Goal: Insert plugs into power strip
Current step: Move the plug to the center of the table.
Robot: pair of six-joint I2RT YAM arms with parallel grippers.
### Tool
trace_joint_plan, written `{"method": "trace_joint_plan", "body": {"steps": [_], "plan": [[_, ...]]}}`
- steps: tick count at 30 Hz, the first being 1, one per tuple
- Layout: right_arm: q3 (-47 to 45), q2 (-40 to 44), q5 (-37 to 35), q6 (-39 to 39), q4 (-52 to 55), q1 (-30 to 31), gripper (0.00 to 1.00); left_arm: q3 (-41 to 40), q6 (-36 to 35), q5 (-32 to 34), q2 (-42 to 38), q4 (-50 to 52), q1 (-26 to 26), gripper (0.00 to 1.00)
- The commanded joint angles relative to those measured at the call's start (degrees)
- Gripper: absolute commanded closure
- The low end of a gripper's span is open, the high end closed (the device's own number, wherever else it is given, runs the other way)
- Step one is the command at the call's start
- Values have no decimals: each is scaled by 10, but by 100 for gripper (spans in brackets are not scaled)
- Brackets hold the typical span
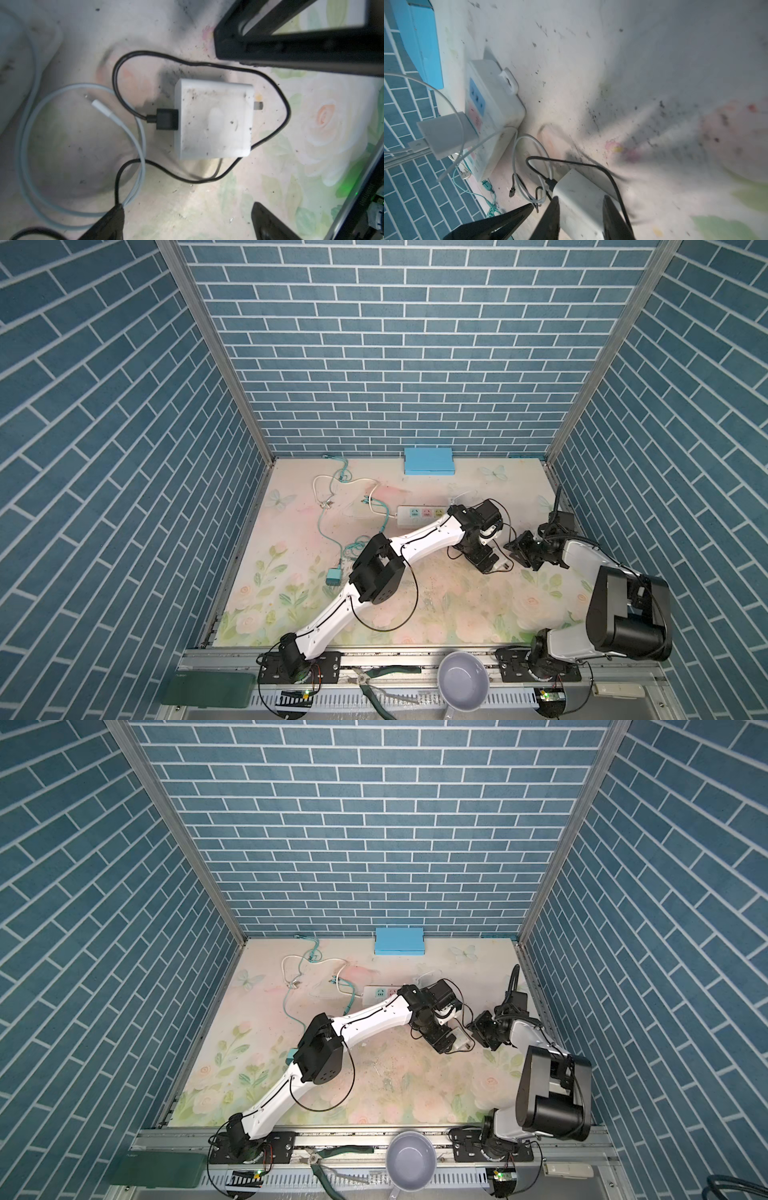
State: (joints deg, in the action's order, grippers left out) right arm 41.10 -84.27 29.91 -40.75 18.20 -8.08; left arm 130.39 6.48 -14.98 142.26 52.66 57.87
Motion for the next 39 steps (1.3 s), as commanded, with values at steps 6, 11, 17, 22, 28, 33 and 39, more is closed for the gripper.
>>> {"method": "trace_joint_plan", "body": {"steps": [6, 11, 17, 22, 28, 33, 39], "plan": [[12, -68, -16, -20, -30, 67, 67, -73, 31, 21, -68, -58, -19, 4], [9, -65, -1, -57, -51, 114, 65, -95, 61, 8, -81, -44, -35, 4], [-2, -63, 51, -121, -115, 145, 64, -207, 5, 33, -149, -84, -41, 5], [1, -50, 74, -125, -113, 144, 61, -252, -14, 13, -176, -101, -56, 5], [42, -12, -27, -47, 20, 132, 59, -213, 31, -30, -150, -101, -55, 11], [25, 23, -62, -20, 69, 113, 59, -203, 27, -30, -137, -100, -44, 14], [-24, 27, -51, -35, 37, 126, 61, -194, 26, -28, -132, -95, -39, 18]]}}
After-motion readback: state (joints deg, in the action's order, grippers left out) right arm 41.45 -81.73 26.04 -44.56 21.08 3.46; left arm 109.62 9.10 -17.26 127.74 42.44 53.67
